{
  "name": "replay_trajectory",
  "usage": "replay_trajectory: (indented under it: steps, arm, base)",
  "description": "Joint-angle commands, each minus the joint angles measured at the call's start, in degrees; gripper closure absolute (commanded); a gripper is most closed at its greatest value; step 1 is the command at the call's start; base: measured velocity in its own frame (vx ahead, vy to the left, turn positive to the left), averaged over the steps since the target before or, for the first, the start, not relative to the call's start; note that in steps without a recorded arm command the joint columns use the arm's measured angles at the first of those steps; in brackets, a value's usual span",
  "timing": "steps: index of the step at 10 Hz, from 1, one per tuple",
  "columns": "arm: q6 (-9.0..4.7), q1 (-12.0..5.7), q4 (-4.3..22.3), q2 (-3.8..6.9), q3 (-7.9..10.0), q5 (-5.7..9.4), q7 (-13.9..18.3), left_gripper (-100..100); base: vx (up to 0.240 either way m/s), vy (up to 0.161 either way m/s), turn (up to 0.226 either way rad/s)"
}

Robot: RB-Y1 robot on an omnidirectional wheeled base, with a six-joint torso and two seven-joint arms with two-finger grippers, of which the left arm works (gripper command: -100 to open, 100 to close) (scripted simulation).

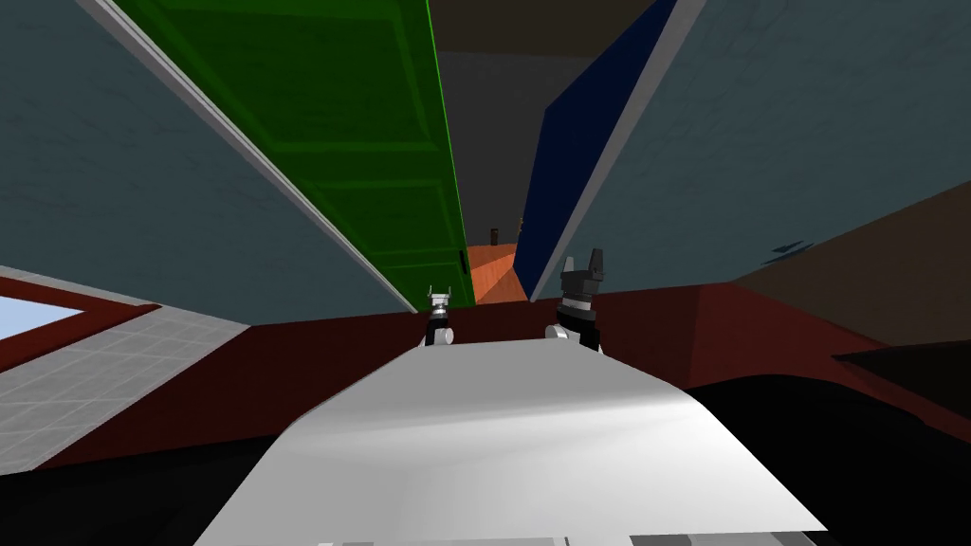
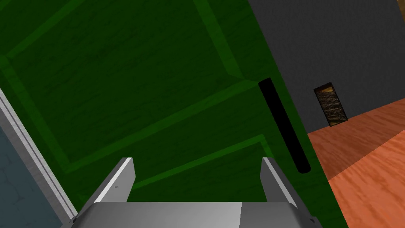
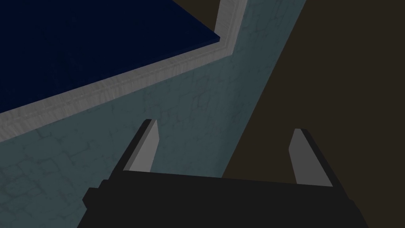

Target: Push the door open

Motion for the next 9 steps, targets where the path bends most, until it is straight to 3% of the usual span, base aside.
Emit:
replay_trajectory:
  steps: [1,7,9]
  arm:
    - [-1.07,-1.17,2.86,-0.32,-0.13,0.69,2.0,-100]
    - [-4.04,-5.3,13.42,-1.61,-0.43,3.13,8.38,-100]
    - [-4.51,-5.94,15.0,-1.85,-0.47,3.51,9.37,-100]
  base:
    - [0.097,0.014,-0.078]
    - [0.097,0.022,-0.086]
    - [0.055,0.015,-0.032]
